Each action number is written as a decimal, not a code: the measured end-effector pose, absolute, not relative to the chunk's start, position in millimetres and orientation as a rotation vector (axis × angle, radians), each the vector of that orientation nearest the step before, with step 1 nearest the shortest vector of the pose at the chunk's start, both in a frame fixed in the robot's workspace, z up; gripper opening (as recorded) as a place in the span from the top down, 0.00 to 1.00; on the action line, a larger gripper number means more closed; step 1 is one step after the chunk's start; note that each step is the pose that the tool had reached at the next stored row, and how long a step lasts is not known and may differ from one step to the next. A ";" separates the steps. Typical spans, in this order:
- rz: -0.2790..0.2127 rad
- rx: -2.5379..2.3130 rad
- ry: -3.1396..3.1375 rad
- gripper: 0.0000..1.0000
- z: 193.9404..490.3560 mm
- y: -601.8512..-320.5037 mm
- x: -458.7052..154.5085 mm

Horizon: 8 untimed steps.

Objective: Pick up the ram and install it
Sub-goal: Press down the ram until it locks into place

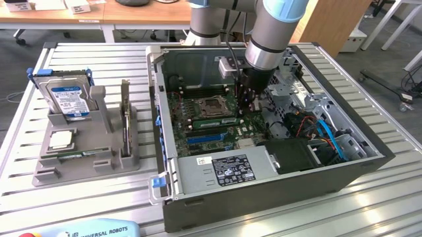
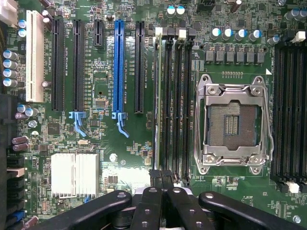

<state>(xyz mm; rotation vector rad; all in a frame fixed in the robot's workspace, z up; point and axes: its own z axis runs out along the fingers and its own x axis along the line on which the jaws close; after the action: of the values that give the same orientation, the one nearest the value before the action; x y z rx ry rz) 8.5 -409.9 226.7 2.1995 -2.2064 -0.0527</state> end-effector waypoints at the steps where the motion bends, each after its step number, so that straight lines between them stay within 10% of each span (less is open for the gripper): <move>1: -0.053 2.200 -2.206 0.90 226.6 -409.9 8.5; 8: -0.053 2.200 -2.206 0.90 225.4 -409.9 8.5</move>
<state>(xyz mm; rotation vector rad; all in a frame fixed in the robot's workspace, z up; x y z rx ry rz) 8.5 -409.9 225.4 2.1997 -2.2064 -0.0528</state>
